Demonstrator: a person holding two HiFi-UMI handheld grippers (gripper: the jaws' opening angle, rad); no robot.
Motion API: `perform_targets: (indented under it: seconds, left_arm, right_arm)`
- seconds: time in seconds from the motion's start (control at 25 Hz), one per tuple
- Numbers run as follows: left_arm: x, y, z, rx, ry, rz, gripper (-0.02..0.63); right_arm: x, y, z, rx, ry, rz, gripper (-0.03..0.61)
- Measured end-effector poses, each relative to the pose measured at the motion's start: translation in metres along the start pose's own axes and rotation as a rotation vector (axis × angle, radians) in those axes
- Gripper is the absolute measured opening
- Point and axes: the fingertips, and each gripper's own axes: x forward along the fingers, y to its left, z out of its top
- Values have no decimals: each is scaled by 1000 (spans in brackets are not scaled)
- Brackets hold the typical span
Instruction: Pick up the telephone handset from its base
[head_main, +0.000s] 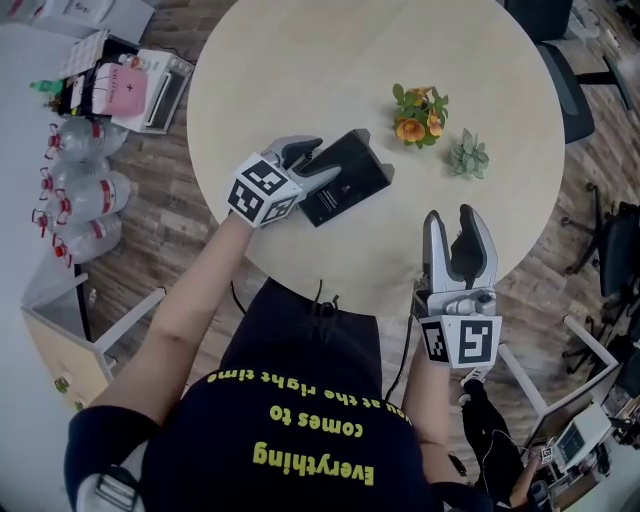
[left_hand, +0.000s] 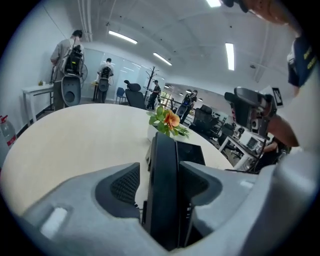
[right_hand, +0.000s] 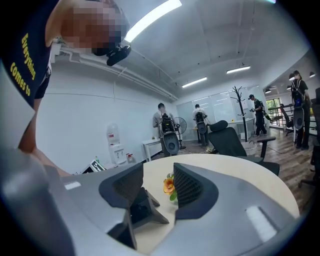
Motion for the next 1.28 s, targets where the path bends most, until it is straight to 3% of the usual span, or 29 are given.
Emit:
perform_targets:
  seconds: [0.24, 0.52, 0.72, 0.92, 1.12, 1.28]
  left_arm:
    - [7, 1, -12, 4, 101, -121, 236]
    - [10, -9, -13, 17, 139, -204, 179]
    - [10, -9, -16, 0, 149, -197, 178]
    - [4, -9, -15, 70, 168, -133, 151]
    - [-5, -14, -12, 88, 141, -101, 100]
    - [-8, -16, -11, 56, 107, -82, 81]
  right_arm:
    - [-9, -6, -2, -1, 5, -19, 193]
    - [-16, -7, -5, 3, 9, -28, 189]
    - [-16, -2, -6, 3, 6, -23, 187]
    - [-18, 5, -5, 2, 4, -20, 184]
    - [-20, 10, -5, 1, 3, -21, 178]
    - [-20, 17, -4, -1, -4, -17, 175]
